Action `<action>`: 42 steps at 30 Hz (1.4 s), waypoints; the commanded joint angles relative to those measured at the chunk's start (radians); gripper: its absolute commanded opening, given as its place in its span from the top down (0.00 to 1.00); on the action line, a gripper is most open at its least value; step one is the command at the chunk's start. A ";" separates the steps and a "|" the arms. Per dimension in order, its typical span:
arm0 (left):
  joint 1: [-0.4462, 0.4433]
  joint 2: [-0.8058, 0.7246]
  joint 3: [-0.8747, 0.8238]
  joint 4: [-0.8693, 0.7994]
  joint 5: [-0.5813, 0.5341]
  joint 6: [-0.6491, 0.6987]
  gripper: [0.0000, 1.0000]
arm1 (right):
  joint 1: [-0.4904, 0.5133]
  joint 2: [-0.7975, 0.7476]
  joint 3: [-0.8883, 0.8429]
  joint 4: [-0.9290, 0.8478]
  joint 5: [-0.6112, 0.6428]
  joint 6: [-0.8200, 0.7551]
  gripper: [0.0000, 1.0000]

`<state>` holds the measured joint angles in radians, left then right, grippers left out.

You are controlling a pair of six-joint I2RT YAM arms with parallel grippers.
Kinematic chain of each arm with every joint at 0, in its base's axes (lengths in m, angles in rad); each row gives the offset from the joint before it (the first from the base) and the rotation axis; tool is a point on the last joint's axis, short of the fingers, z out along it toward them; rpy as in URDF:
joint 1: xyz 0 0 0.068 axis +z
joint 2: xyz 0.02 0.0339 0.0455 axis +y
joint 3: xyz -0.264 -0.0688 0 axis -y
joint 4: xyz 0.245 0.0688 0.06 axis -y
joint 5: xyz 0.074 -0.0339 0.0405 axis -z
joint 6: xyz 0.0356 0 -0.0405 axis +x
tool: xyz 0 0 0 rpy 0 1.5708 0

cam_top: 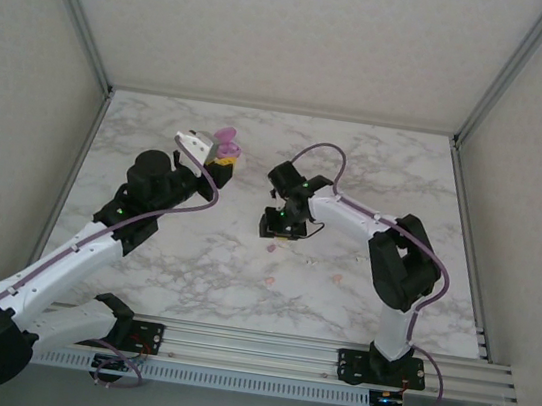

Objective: Insert wireless bluetooth earbuds into charging case

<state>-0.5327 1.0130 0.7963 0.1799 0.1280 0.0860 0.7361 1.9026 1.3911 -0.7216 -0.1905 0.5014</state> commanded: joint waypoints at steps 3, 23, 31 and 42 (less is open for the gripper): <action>0.010 -0.033 0.023 -0.002 -0.021 -0.004 0.70 | -0.020 0.084 0.084 -0.073 0.018 -0.036 0.59; 0.010 -0.042 0.018 -0.006 -0.024 0.001 0.70 | 0.046 0.187 0.103 -0.090 -0.135 -0.091 0.68; 0.010 -0.041 0.020 -0.005 -0.021 -0.002 0.70 | 0.090 0.165 0.115 -0.115 -0.166 -0.110 0.69; 0.010 -0.040 0.020 -0.003 -0.018 -0.002 0.70 | 0.142 0.162 0.169 -0.132 -0.202 -0.135 0.67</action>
<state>-0.5327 0.9897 0.7963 0.1707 0.1204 0.0860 0.8688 2.0743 1.5345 -0.8272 -0.3939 0.3763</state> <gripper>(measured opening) 0.355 0.330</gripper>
